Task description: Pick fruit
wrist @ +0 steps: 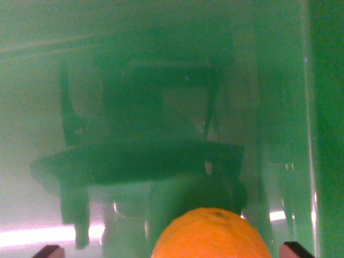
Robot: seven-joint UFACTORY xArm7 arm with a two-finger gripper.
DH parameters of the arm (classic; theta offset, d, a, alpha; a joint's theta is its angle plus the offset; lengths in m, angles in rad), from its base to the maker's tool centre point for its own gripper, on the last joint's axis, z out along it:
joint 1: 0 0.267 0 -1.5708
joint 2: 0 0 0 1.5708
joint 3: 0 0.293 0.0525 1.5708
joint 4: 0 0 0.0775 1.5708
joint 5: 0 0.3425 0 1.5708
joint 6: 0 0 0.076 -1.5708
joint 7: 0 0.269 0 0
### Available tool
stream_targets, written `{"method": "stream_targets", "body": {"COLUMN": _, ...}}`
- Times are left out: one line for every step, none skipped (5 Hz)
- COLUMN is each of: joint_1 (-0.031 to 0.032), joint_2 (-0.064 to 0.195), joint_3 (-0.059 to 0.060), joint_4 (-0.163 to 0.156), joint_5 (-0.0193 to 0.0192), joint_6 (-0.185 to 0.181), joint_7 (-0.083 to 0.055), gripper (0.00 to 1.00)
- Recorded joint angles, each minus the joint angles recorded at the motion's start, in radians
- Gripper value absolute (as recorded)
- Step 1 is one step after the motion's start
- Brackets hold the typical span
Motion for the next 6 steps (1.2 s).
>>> {"method": "stream_targets", "body": {"joint_1": 0.0000, "joint_2": 0.000, "joint_3": 0.000, "joint_4": 0.000, "joint_5": 0.0000, "joint_6": 0.000, "joint_7": 0.000, "gripper": 0.00}}
{"method": "stream_targets", "body": {"joint_1": -0.0001, "joint_2": 0.000, "joint_3": 0.000, "joint_4": 0.000, "joint_5": -0.0001, "joint_6": 0.000, "joint_7": 0.000, "gripper": 0.00}}
{"method": "stream_targets", "body": {"joint_1": -0.0001, "joint_2": 0.000, "joint_3": 0.000, "joint_4": 0.000, "joint_5": -0.0001, "joint_6": 0.000, "joint_7": 0.000, "gripper": 0.00}}
{"method": "stream_targets", "body": {"joint_1": -0.0001, "joint_2": 0.000, "joint_3": 0.000, "joint_4": 0.000, "joint_5": -0.0001, "joint_6": 0.000, "joint_7": 0.000, "gripper": 0.00}}
{"method": "stream_targets", "body": {"joint_1": -0.0001, "joint_2": 0.000, "joint_3": 0.000, "joint_4": 0.000, "joint_5": -0.0001, "joint_6": 0.000, "joint_7": 0.000, "gripper": 1.00}}
{"method": "stream_targets", "body": {"joint_1": -0.0001, "joint_2": 0.000, "joint_3": 0.000, "joint_4": 0.000, "joint_5": -0.0001, "joint_6": 0.000, "joint_7": 0.000, "gripper": 1.00}}
